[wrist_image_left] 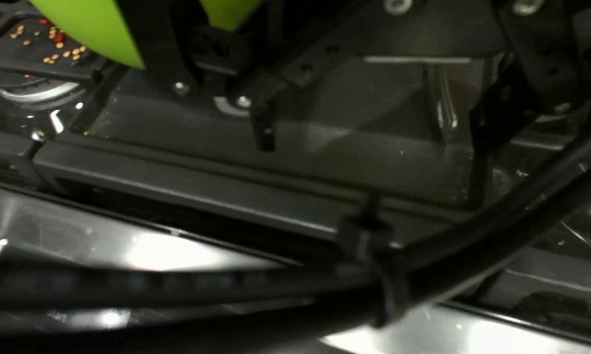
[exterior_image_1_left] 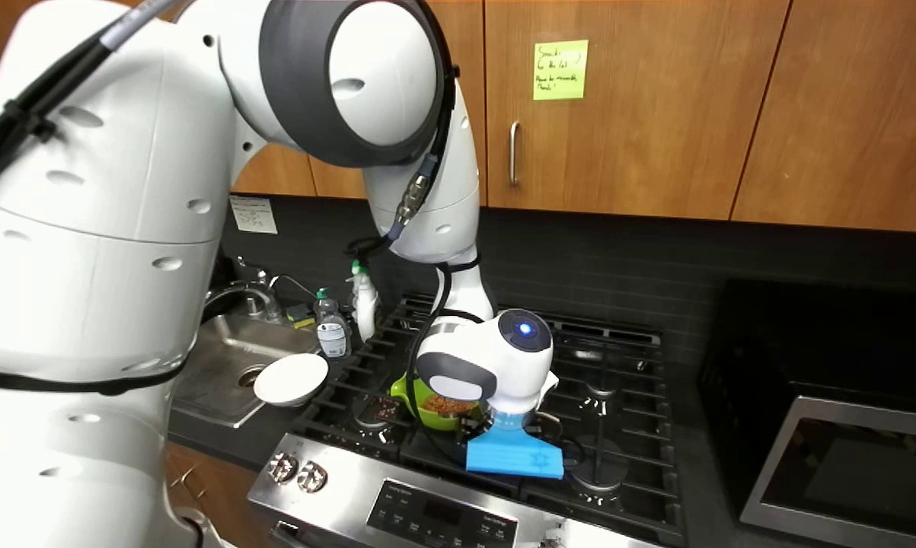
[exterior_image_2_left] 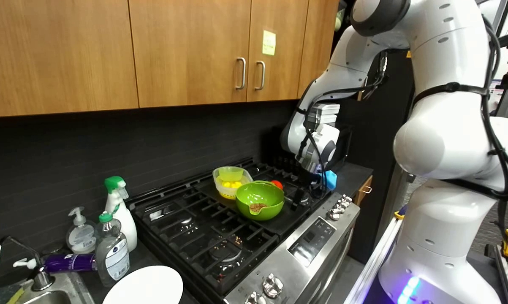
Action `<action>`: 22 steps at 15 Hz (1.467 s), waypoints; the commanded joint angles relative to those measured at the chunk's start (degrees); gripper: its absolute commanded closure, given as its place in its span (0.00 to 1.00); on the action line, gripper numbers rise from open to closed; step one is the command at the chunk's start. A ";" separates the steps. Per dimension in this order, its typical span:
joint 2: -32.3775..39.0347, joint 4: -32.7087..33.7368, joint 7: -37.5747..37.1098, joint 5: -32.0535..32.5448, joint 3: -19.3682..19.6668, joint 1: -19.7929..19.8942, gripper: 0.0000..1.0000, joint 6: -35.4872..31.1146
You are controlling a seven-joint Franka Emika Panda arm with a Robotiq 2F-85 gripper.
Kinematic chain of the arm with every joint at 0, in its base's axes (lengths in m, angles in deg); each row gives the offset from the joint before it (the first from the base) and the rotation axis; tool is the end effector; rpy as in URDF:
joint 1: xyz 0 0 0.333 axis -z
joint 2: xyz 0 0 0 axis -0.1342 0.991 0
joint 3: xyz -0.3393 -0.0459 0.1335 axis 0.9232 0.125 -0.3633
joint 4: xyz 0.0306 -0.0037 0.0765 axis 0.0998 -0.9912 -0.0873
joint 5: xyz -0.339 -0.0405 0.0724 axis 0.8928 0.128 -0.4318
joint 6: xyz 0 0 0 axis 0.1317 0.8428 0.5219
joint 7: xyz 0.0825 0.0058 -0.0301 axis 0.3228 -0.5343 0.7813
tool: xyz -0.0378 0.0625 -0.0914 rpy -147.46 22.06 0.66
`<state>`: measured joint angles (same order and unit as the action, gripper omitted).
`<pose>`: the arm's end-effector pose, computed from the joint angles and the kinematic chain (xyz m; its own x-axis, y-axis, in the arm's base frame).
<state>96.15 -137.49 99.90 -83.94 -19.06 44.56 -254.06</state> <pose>0.3945 -0.2243 0.1836 0.9290 0.2850 0.2361 0.3158 -0.9431 -0.1040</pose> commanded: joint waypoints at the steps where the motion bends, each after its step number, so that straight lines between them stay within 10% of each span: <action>1: 1.43 0.80 2.33 -1.36 -1.66 1.59 0.00 -0.39; 2: 1.81 1.00 2.63 -1.30 -1.78 1.80 0.25 -0.33; 8: 2.44 1.50 2.63 -0.81 -1.20 2.49 0.63 0.03; 10: 2.49 1.65 1.80 -0.54 -0.74 2.26 0.29 -0.27; 17: 2.85 2.27 1.48 -0.77 -1.23 1.90 0.01 -0.89; 22: 3.18 3.51 1.17 -0.59 -2.30 1.49 0.00 -0.88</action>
<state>98.67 -135.33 101.01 -83.94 -20.64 46.21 -253.98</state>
